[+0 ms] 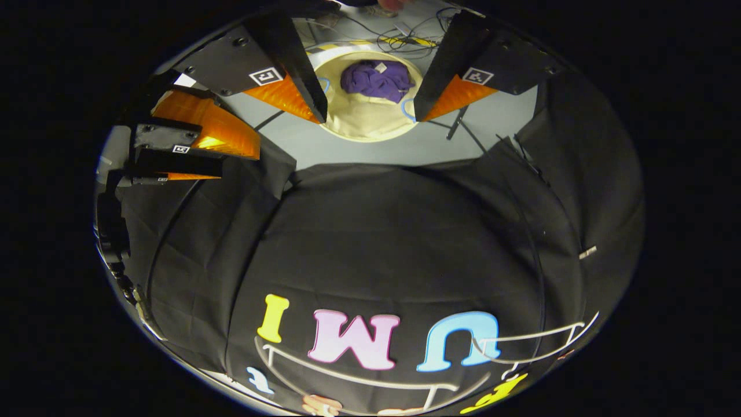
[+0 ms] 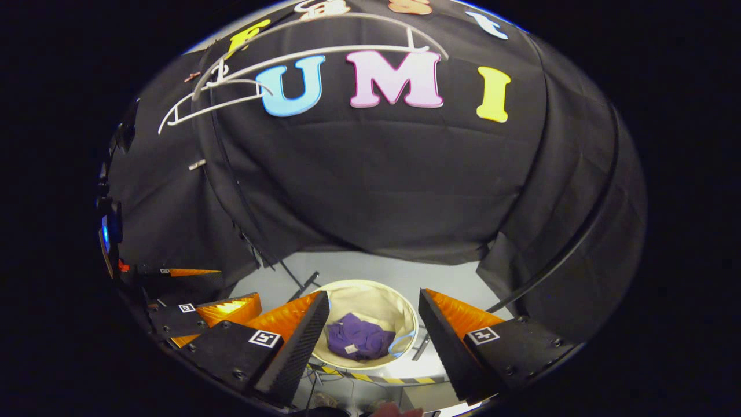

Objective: Grasp the clothes on the hanger with both hands and then place them into the laundry hamper below.

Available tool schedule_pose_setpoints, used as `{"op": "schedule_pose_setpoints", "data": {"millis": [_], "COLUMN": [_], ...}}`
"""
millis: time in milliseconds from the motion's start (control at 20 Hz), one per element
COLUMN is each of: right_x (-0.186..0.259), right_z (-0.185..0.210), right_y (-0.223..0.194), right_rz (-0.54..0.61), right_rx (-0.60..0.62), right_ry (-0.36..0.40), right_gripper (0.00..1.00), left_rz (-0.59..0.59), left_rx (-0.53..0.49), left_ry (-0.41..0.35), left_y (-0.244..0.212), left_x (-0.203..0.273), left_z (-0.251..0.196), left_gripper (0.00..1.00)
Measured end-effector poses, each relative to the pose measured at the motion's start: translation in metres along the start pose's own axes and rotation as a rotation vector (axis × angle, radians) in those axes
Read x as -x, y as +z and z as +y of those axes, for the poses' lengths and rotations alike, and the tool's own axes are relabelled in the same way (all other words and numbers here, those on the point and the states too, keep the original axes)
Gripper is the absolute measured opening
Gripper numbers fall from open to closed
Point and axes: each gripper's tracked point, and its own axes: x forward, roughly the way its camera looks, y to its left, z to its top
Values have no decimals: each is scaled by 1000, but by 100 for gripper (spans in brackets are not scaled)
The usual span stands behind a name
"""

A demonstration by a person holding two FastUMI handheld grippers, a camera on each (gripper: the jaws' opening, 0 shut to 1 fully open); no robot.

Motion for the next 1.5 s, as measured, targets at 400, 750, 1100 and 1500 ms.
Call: {"op": "schedule_pose_setpoints", "data": {"millis": [400,750,1100,1500], "right_x": [135,242,288,301], "right_z": [-17,19,45,38], "right_y": [133,179,164,149], "right_rz": [-434,-633,-700,-708], "right_rx": [12,75,56,62], "right_ry": [-106,-117,-115,-157], "right_gripper": [100,96,96,98], "left_rz": [-351,-555,-633,-674], "left_rx": [-22,-23,51,-14], "left_ry": [33,99,121,173], "left_y": [105,146,122,115], "left_x": [129,239,312,336], "left_z": [-27,-21,-11,-9], "left_gripper": [96,95,93,95]}}
